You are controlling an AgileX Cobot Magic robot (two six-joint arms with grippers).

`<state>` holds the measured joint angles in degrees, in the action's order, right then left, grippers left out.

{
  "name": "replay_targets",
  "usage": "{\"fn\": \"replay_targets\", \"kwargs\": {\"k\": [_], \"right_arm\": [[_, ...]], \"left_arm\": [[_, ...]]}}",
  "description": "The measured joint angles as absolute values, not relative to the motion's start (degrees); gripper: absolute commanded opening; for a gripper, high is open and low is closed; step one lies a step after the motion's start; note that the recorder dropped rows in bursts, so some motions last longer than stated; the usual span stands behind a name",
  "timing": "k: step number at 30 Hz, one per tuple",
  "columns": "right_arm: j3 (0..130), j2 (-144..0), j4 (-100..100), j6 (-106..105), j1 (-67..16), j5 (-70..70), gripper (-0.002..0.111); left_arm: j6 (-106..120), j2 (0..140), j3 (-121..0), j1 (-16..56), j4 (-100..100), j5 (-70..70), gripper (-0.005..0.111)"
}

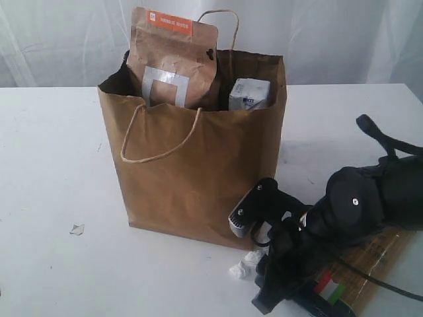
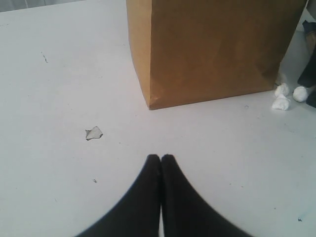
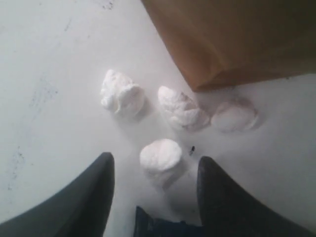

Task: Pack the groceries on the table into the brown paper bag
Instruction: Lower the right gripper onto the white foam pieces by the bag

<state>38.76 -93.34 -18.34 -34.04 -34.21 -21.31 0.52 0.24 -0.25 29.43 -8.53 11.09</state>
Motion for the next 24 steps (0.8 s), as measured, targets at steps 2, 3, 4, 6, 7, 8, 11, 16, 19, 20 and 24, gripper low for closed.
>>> {"fn": "replay_targets", "kwargs": {"k": [2, 3, 4, 6, 7, 8, 11, 16, 19, 20, 24], "right_arm": [[38.8, -94.6, -18.3, -34.0, -34.2, -20.2, 0.039], [38.8, -94.9, -18.3, -34.0, -34.2, -19.9, 0.035], [38.8, -95.2, -18.3, -34.0, -34.2, -19.8, 0.028], [38.8, -95.6, -18.8, -34.0, -34.2, -19.1, 0.017], [38.8, -95.6, -19.1, -34.0, -34.2, -18.6, 0.012], [38.8, -95.6, -19.5, -34.0, -34.2, -18.4, 0.007], [38.8, -95.6, -20.6, -34.0, -34.2, -18.2, 0.000], [38.8, -92.9, -20.7, -32.2, -34.2, -20.7, 0.000], [38.8, -87.5, -20.7, -29.6, -34.2, -23.3, 0.000], [38.8, -86.2, -20.7, -29.3, -34.2, -24.0, 0.000], [38.8, -76.7, -20.7, -28.4, -34.2, -28.9, 0.000]], "left_arm": [[0.5, 0.2, -0.3, 29.4, -8.5, 11.1, 0.000], [0.5, 0.2, -0.3, 29.4, -8.5, 11.1, 0.000], [0.5, 0.2, -0.3, 29.4, -8.5, 11.1, 0.000], [0.5, 0.2, -0.3, 29.4, -8.5, 11.1, 0.000], [0.5, 0.2, -0.3, 29.4, -8.5, 11.1, 0.000], [0.5, 0.2, -0.3, 29.4, -8.5, 11.1, 0.000], [0.5, 0.2, -0.3, 29.4, -8.5, 11.1, 0.000], [0.5, 0.2, -0.3, 29.4, -8.5, 11.1, 0.000], [0.5, 0.2, -0.3, 29.4, -8.5, 11.1, 0.000], [0.5, 0.2, -0.3, 29.4, -8.5, 11.1, 0.000], [0.5, 0.2, -0.3, 29.4, -8.5, 11.1, 0.000]]}}
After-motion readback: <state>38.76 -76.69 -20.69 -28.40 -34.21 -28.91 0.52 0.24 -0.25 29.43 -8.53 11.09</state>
